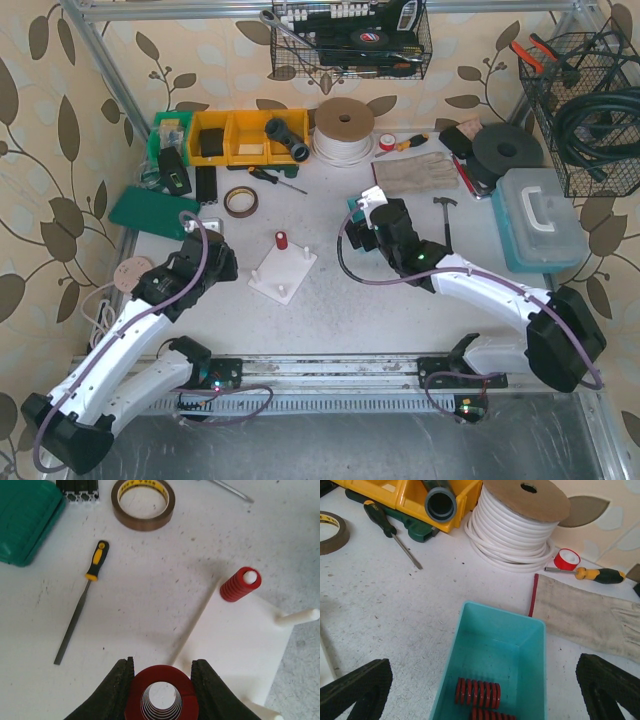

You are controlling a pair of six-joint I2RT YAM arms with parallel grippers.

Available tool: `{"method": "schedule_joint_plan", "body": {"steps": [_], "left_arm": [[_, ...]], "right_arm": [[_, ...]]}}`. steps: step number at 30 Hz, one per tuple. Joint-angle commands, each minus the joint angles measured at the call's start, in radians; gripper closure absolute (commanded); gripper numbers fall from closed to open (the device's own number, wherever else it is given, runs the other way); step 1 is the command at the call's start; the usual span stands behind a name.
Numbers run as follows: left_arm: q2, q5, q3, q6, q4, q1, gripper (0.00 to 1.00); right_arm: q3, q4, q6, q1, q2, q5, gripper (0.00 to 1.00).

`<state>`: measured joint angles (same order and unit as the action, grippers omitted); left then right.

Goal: Install the large spring

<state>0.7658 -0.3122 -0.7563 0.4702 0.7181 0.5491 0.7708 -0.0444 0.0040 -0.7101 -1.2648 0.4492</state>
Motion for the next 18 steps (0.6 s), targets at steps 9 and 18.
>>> {"method": "schedule_joint_plan", "body": {"steps": [9, 18], "left_arm": [[0.034, 0.122, 0.097, 0.042, -0.171, 0.057, 1.00], [0.098, 0.078, 0.107, -0.011, -0.229, 0.082, 1.00]], "right_arm": [[0.018, 0.024, 0.013, 0.009, -0.023, -0.009, 0.01], [0.019, 0.029, 0.001, 0.009, -0.026, -0.024, 0.01]]}}
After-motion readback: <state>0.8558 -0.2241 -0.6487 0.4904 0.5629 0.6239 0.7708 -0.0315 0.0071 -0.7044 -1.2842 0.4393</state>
